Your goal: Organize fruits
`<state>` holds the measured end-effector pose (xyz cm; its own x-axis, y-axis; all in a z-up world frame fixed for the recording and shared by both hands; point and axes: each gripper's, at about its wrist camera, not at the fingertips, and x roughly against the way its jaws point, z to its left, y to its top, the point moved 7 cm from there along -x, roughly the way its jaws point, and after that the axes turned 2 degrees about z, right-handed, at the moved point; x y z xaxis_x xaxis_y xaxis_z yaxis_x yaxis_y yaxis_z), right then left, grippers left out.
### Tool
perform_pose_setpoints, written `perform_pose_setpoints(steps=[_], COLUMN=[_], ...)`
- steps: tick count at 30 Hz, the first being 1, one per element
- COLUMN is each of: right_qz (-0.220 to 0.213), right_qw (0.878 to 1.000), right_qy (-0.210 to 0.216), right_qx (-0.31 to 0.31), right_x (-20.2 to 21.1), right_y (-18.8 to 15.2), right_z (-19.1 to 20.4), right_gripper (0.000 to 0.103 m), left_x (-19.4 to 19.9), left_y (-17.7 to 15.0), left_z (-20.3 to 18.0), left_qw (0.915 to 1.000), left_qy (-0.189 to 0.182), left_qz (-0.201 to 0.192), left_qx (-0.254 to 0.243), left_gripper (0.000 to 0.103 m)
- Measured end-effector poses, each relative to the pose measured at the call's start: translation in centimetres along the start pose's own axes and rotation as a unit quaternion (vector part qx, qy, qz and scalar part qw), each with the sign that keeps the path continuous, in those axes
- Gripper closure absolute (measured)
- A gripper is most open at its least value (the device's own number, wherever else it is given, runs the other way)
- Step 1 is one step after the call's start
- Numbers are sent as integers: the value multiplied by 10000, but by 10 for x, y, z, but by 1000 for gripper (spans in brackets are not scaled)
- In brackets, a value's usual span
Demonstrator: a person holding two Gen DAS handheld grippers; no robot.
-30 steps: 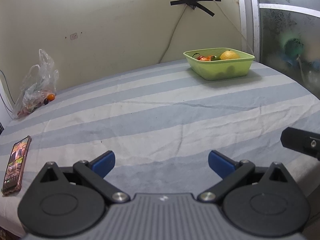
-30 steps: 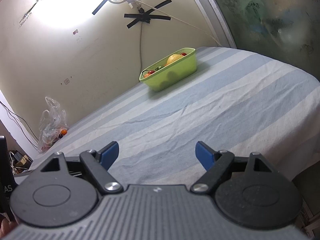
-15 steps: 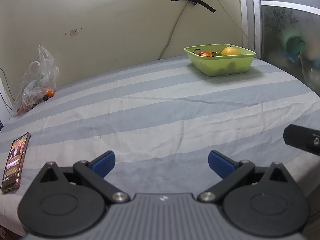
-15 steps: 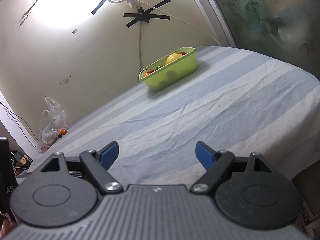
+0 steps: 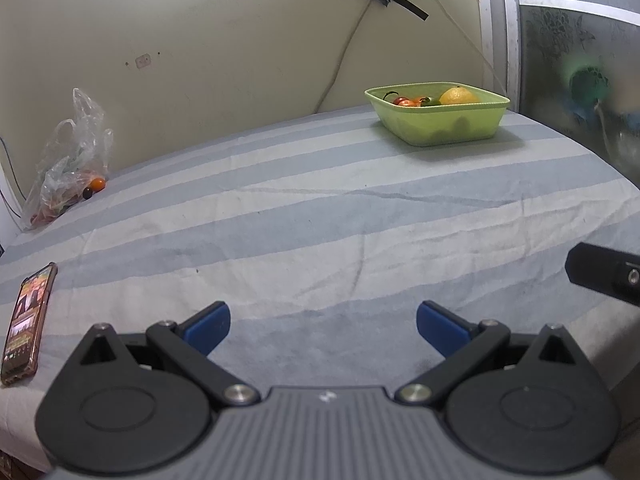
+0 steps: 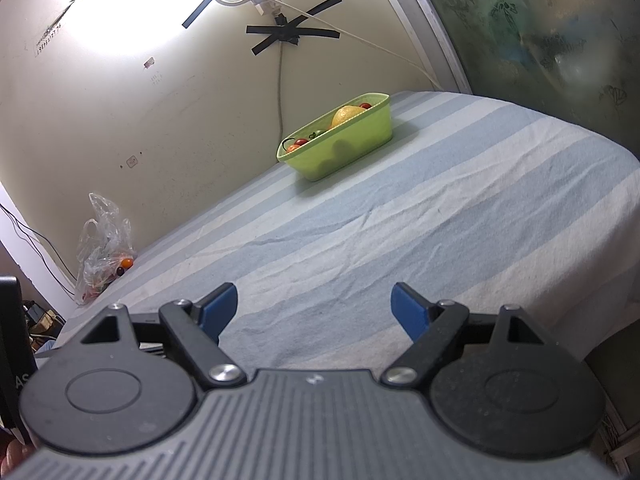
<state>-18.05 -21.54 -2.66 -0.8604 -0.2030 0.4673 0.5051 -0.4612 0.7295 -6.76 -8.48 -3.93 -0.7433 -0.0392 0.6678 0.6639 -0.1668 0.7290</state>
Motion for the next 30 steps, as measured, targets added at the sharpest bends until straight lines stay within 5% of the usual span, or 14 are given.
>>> perform_pose_setpoints(steps=[30], right_qz=[8], right_qw=[10000], right_qy=[-9], right_qx=[-14], right_x=[-1], right_y=[-1], right_z=[0], right_gripper=[17], left_x=[-2], left_y=[-2], left_z=[2], left_qw=[10000], left_qy=[10], left_qz=[50], left_qx=[28], left_gripper=[0])
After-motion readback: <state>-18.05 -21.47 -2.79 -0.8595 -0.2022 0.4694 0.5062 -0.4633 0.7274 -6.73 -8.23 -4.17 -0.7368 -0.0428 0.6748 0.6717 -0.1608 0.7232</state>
